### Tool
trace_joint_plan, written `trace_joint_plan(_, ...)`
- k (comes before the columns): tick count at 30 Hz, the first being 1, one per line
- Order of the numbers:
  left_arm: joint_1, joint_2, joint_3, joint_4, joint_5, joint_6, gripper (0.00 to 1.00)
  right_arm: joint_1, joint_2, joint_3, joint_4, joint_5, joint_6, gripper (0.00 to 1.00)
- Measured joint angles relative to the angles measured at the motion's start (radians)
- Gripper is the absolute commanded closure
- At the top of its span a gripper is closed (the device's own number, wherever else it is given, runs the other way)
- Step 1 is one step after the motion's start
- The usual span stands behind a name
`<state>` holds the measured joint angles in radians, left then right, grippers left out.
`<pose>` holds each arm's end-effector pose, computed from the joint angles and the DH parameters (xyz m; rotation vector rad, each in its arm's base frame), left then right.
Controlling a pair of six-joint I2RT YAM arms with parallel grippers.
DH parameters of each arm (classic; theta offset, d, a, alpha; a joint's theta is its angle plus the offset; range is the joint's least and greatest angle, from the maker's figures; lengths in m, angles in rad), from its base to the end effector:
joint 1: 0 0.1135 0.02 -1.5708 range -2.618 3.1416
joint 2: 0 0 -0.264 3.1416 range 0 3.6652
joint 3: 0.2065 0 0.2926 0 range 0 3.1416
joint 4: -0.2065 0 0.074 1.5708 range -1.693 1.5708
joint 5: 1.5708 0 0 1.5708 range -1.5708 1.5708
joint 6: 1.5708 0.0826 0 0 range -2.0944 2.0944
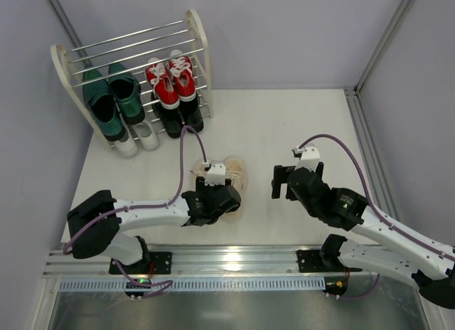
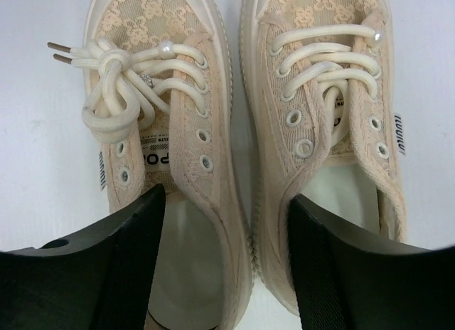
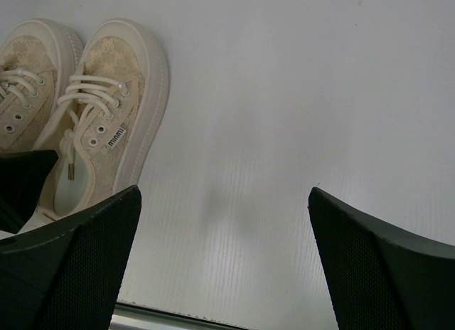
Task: Place and organize the shoes onto the shoe shelf
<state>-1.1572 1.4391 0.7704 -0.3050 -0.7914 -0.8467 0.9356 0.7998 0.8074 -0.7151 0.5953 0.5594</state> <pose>0.1830 -0.2708 0.1355 0.0601 2.1912 -0.0745 0.1739 0.1578 0.2725 -0.1023 2.1424 0.1872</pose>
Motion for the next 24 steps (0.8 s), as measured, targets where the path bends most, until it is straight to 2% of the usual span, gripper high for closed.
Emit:
trace_joint_plan(7,-0.001,0.005,0.051,-0.054,-0.009,-0.023,0.3,-0.023,0.005,-0.055,0.018,0.005,0.003,0.0)
trace_joint_plan(13,-0.001,0.077,0.116,-0.048,-0.01,-0.03,0.33,-0.119,-0.026,-0.141,0.059,-0.027,-0.008,0.0)
trace_joint_plan(20,-0.001,0.183,0.163,-0.071,-0.018,-0.052,0.55,-0.171,-0.032,-0.184,0.097,-0.087,-0.02,0.0)
trace_joint_plan(23,-0.001,0.187,0.163,-0.08,-0.028,-0.074,0.7,-0.172,-0.032,-0.186,0.111,-0.1,-0.025,0.0)
trace_joint_plan(24,-0.001,0.187,0.163,-0.081,-0.031,-0.08,0.78,-0.172,-0.032,-0.187,0.116,-0.104,-0.027,0.0)
